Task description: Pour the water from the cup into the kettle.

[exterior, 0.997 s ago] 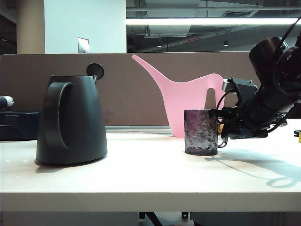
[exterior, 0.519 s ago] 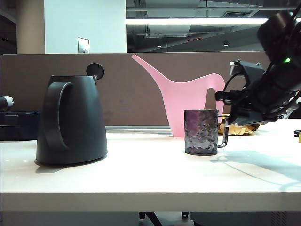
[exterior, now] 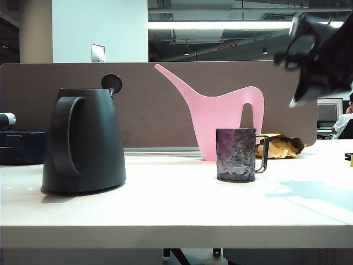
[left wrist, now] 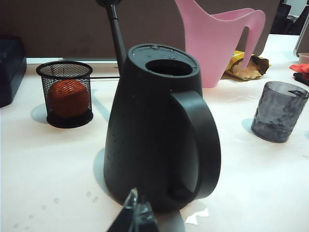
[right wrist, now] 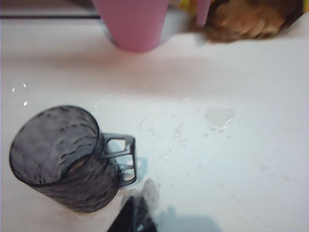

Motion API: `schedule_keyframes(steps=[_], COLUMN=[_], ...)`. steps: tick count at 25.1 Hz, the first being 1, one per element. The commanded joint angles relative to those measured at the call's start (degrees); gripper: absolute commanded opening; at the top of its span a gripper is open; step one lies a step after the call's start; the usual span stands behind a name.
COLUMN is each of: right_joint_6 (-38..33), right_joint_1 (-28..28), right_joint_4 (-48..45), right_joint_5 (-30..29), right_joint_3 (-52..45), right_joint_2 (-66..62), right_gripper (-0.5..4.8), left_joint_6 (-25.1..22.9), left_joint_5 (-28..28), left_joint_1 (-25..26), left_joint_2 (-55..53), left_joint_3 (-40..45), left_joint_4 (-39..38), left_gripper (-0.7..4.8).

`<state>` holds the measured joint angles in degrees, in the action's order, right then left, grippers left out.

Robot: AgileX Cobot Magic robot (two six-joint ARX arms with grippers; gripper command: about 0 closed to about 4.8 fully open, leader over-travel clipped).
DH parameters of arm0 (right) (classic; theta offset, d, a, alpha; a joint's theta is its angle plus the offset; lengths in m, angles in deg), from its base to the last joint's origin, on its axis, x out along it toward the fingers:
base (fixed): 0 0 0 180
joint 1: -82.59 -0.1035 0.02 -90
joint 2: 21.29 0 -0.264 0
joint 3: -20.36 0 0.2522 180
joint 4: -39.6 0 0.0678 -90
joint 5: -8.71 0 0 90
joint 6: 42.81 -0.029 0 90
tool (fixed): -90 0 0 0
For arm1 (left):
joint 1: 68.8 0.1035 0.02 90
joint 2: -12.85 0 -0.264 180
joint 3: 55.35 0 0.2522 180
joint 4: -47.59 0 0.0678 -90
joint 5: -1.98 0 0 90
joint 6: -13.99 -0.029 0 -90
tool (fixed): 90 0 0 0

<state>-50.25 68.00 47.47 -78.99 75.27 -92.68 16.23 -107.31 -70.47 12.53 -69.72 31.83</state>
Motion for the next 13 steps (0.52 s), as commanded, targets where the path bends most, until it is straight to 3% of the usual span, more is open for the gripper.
schedule_keyframes(steps=[1,6,13], right_joint_6=[1.75,4.28,4.55], right_joint_1=[0.28,3.89,15.02], right_joint_4=[3.39,6.93,10.64], right_joint_5=[2.05,-2.32,-12.20], right_joint_3=[0.17,0.00,-2.60], right_joint_2=[5.35,13.64,24.26], right_gripper=[-0.09,-0.09,-0.09], left_joint_6=[-0.07,-0.04,-0.02], left_joint_5=[0.11,0.17,0.24], left_joint_1=[-0.02,-0.02,-0.02], left_joint_2=[-0.04,-0.04,-0.04], left_joint_3=[-0.13,-0.15,-0.13], left_joint_4=[0.68,0.57,0.57], left_gripper=[-0.05,-0.05,-0.05])
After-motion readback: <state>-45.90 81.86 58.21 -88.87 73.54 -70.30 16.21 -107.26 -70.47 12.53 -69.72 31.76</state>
